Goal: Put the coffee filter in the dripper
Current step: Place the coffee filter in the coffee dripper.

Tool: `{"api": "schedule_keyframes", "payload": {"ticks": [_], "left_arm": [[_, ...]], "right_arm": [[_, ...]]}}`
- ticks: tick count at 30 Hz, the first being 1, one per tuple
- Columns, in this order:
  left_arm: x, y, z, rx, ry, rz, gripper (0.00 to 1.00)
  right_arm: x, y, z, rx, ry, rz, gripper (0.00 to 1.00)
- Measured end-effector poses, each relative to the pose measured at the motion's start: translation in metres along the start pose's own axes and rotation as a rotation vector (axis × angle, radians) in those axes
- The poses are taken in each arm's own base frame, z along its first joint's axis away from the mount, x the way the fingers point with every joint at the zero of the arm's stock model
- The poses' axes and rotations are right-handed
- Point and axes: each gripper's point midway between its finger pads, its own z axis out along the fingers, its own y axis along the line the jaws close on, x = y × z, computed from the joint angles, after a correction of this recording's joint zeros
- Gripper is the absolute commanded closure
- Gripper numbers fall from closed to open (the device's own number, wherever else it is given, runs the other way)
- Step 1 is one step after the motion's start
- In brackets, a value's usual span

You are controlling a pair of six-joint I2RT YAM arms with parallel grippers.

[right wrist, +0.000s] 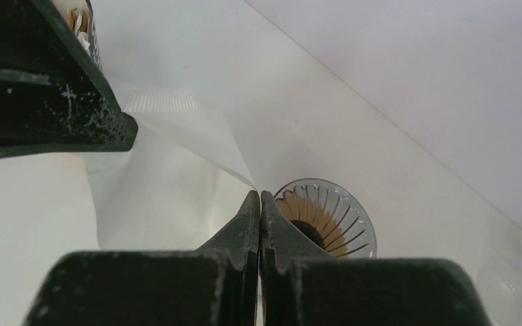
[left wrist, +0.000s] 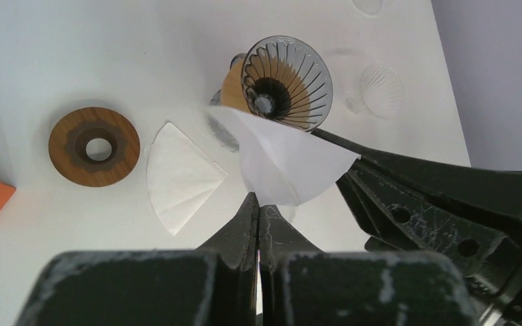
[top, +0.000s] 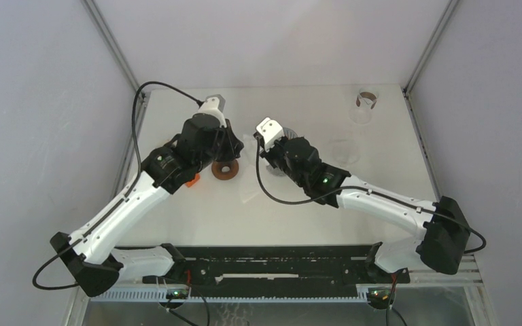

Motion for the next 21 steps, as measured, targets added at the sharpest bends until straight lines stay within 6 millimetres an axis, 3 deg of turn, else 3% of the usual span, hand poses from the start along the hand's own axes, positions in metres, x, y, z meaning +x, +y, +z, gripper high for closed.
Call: {"api": "schedule_keyframes", "payload": {"ticks": [3,10,17,21], "left_arm": [[-0.004,-0.003,0.003,-0.003,0.004,0.021,1.00],[-0.012,-0.014,0.013,0.016,0.005,0.047,0.55],[-0.028,-0.036,0.016,0.114,-0.068,-0.017,0.34],[-0.024,-0.043,0.023,0.165,-0.089,-0.080,0.29]], "right_arm": [[-0.005,-0.010,-0.001,0.001,0.028,0.002,1.00],[-0.010,-0.029,-0.010,0.008,0.123,0.009,1.00],[-0.017,-0.040,-0.013,0.042,0.201,0.065,1.00],[-0.011,-0.041,-0.011,0.061,0.270,0.111,1.00]]}}
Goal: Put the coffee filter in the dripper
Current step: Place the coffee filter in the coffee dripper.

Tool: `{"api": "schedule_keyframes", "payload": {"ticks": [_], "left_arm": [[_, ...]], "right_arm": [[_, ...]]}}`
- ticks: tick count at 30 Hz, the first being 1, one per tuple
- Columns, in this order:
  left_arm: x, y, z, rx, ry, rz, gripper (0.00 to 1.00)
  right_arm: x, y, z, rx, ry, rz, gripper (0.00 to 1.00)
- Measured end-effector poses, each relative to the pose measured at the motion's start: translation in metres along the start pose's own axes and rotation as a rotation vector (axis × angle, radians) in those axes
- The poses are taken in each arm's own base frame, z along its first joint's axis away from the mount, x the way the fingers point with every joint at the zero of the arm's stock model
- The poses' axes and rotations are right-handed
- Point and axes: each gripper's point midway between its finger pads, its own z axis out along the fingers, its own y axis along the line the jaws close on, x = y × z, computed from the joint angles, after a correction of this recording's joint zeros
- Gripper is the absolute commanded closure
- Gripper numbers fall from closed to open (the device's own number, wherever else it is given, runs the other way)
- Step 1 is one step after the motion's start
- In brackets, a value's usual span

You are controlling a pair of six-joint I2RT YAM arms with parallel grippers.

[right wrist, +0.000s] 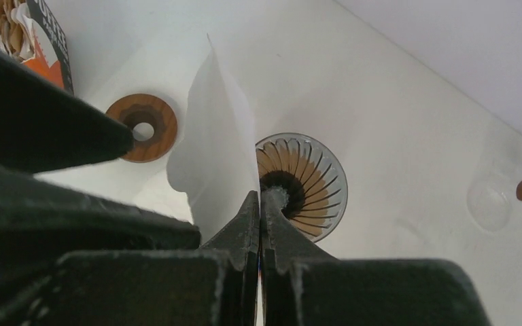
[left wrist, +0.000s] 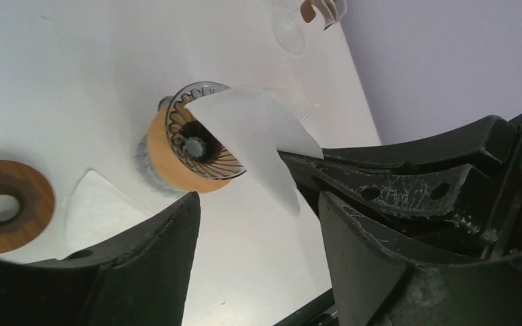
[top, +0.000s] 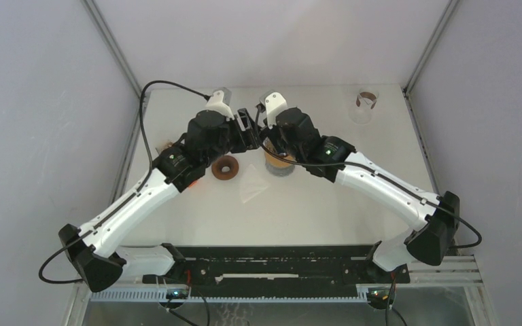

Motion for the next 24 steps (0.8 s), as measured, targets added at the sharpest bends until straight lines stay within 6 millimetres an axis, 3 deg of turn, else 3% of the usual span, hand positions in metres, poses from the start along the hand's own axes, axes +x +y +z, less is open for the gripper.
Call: {"api": "schedule_keyframes", "payload": {"ticks": [7,13,24], "left_arm": [[0.009,-0.001,0.012,0.031,-0.019,-0.078,0.28],[0.005,-0.008,0.024,0.050,-0.043,-0.113,0.39],[0.041,0.012,0.060,-0.028,0.057,-0.095,0.50]], "right_arm": [[0.009,-0.001,0.006,0.018,0.097,0.084,1.00],[0.019,-0.008,0.004,0.035,0.144,0.138,1.00],[0.033,-0.010,0.012,0.054,0.225,0.187,1.00]]}}
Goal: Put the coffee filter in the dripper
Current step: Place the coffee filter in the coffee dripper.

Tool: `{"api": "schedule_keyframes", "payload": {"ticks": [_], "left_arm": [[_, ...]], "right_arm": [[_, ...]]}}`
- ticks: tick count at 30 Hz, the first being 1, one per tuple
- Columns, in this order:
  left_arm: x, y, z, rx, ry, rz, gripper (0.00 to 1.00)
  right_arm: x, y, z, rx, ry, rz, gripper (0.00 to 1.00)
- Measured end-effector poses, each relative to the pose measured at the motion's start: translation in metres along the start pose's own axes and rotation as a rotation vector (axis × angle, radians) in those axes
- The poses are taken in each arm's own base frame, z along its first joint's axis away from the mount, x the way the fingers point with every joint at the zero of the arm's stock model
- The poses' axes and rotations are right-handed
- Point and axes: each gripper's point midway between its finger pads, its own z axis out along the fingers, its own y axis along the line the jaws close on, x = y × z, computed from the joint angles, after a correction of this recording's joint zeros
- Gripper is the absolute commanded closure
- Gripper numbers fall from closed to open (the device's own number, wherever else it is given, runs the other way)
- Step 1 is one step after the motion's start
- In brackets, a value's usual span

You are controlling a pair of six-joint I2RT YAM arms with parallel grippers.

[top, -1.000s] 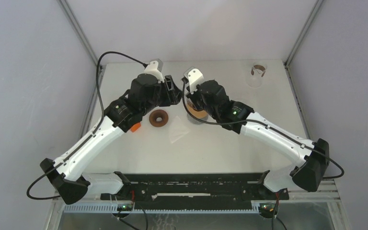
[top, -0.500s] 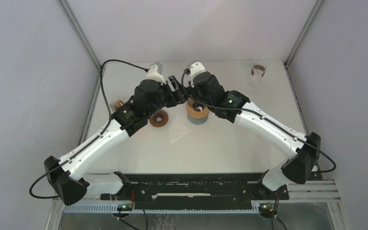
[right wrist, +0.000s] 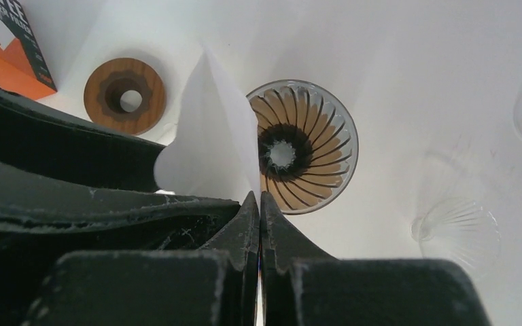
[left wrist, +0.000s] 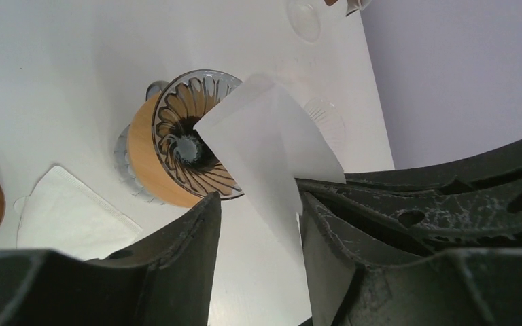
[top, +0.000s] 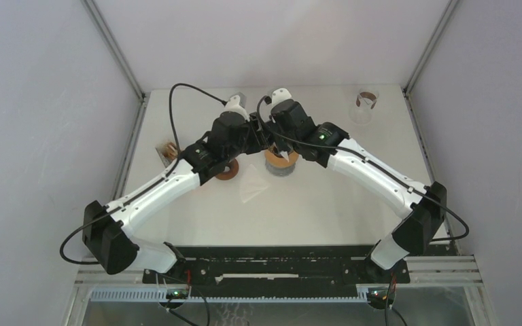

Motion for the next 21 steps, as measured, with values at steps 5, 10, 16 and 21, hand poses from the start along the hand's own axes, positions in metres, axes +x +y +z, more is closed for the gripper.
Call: {"api": "schedule_keyframes", "payload": {"ticks": [5,10,16,21], "left_arm": [[0.003,0.002,0.004,-0.007,0.012,0.004,0.62],[0.008,0.003,0.016,-0.020,0.045,0.010,0.80],[0.013,0.005,0.027,-0.028,0.084,0.015,0.91],[0.012,0.008,0.034,-0.037,0.117,0.018,0.96]], "right_arm": [[0.005,-0.004,0.007,0.017,0.040,0.009,1.00],[0.009,-0.009,0.014,0.037,0.081,0.020,1.00],[0.021,-0.018,0.021,0.063,0.131,0.025,1.00],[0.027,-0.029,0.031,0.089,0.177,0.032,1.00]]}}
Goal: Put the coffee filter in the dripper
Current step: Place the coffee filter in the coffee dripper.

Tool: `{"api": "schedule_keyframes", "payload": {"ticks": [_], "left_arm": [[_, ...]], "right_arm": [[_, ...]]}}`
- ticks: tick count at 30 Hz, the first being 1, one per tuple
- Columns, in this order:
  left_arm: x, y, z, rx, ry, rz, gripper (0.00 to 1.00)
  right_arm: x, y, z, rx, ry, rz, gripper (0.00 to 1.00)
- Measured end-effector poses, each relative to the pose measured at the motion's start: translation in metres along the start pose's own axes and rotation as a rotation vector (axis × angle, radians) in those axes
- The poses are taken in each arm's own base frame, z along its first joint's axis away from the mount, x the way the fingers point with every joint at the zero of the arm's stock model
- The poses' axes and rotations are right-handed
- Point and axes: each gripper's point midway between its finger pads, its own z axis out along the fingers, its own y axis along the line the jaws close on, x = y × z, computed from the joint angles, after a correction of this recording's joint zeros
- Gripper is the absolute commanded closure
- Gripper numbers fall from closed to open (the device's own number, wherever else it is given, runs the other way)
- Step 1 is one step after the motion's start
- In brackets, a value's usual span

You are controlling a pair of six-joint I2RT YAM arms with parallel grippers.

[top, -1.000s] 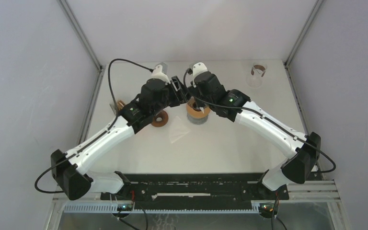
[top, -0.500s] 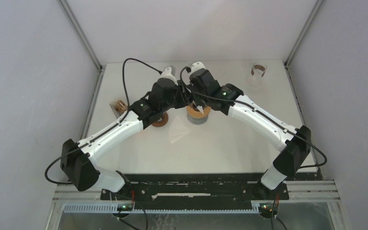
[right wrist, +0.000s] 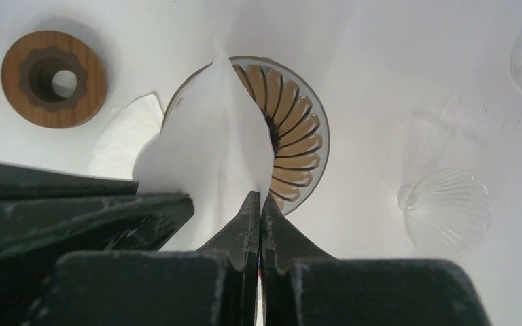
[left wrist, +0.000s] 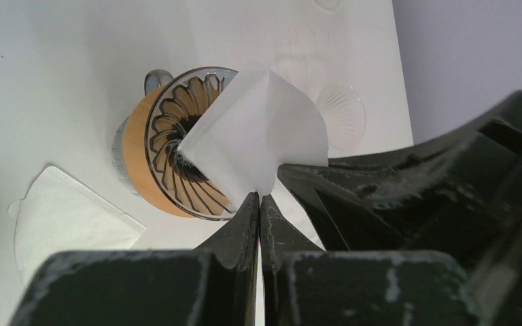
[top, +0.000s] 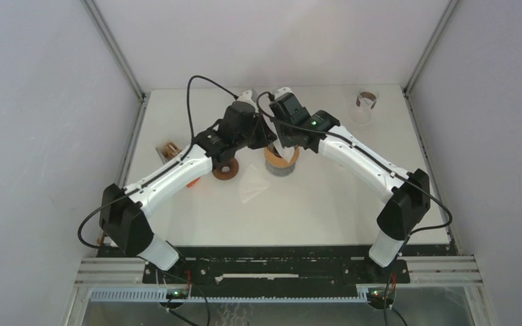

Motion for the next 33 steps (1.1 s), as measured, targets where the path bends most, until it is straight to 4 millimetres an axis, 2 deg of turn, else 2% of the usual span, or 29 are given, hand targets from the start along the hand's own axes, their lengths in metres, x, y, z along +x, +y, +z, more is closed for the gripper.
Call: {"api": "schedule_keyframes", "payload": {"ticks": [5,10,22,28,33], "left_arm": [[-0.002,-0.001,0.004,0.002,0.037,0.007,0.99],[0.003,0.007,0.009,-0.011,0.083,0.000,1.00],[0.015,0.004,0.028,0.019,0.168,-0.015,1.00],[0.015,0.009,0.030,0.013,0.178,-0.022,1.00],[0.008,0.021,0.030,-0.012,0.173,-0.038,1.00]], "right_arm": [[0.002,-0.006,0.013,0.022,0.037,0.003,1.00],[0.009,-0.006,0.024,0.029,0.079,-0.006,1.00],[0.009,-0.014,0.022,0.023,0.099,-0.001,0.98],[0.009,-0.016,0.020,0.014,0.109,-0.001,0.99],[0.012,-0.015,0.026,0.016,0.120,-0.018,0.97]]}}
